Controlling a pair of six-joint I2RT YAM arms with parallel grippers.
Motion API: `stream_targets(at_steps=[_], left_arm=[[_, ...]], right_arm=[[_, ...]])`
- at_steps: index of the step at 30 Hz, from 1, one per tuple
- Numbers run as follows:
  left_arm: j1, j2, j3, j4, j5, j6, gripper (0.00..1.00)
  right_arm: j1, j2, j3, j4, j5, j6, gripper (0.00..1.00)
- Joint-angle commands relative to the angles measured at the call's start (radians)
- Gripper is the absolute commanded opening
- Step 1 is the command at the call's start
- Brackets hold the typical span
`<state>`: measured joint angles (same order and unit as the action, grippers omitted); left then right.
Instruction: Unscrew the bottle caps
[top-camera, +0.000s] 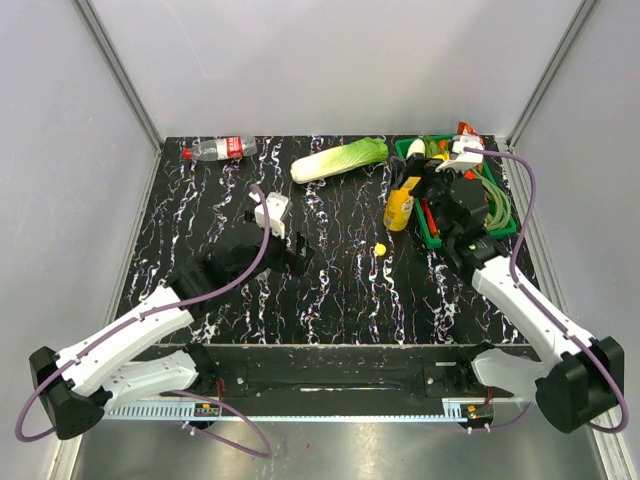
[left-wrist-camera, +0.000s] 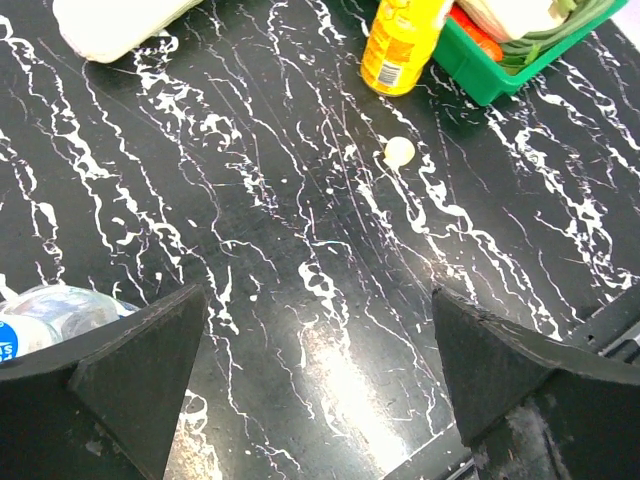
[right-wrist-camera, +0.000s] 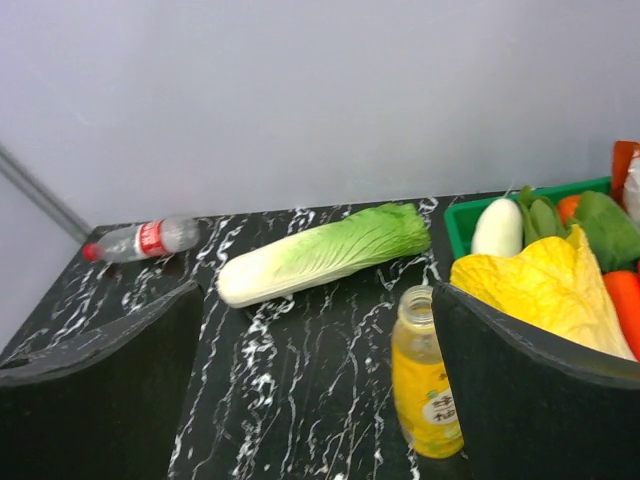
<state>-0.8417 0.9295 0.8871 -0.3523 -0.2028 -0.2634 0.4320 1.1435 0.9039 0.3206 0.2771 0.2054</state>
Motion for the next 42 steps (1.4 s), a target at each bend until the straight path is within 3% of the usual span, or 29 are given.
stream_targets(at_steps=[1, 12, 19, 28, 35, 40, 42], left_arm=[[0.021, 0.034, 0.088, 0.012, -0.063, -0.005, 0.99], [0.079, 0.032, 0.156, -0.111, -0.260, -0.005, 0.99], [0.142, -0.047, 0.078, -0.171, -0.336, -0.074, 0.95], [0.243, -0.052, -0.031, -0.128, -0.281, -0.114, 0.90], [0.311, 0.000, -0.076, 0.002, -0.173, -0.074, 0.86], [0.319, 0.067, -0.070, 0.042, -0.167, -0.051, 0.79], [0.320, 0.084, -0.066, 0.056, -0.149, -0.042, 0.70]], right_arm=[[0.010, -0.063, 0.029, -0.104, -0.124, 0.074, 1.00], [0.007, -0.097, 0.027, -0.210, -0.303, 0.126, 1.00], [0.008, -0.065, 0.035, -0.221, -0.395, 0.146, 1.00], [0.008, -0.053, 0.021, -0.213, -0.435, 0.173, 1.00], [0.008, -0.059, 0.013, -0.206, -0.454, 0.187, 1.00], [0.008, -0.059, 0.015, -0.213, -0.452, 0.184, 1.00], [0.008, -0.059, 0.015, -0.213, -0.455, 0.183, 1.00]])
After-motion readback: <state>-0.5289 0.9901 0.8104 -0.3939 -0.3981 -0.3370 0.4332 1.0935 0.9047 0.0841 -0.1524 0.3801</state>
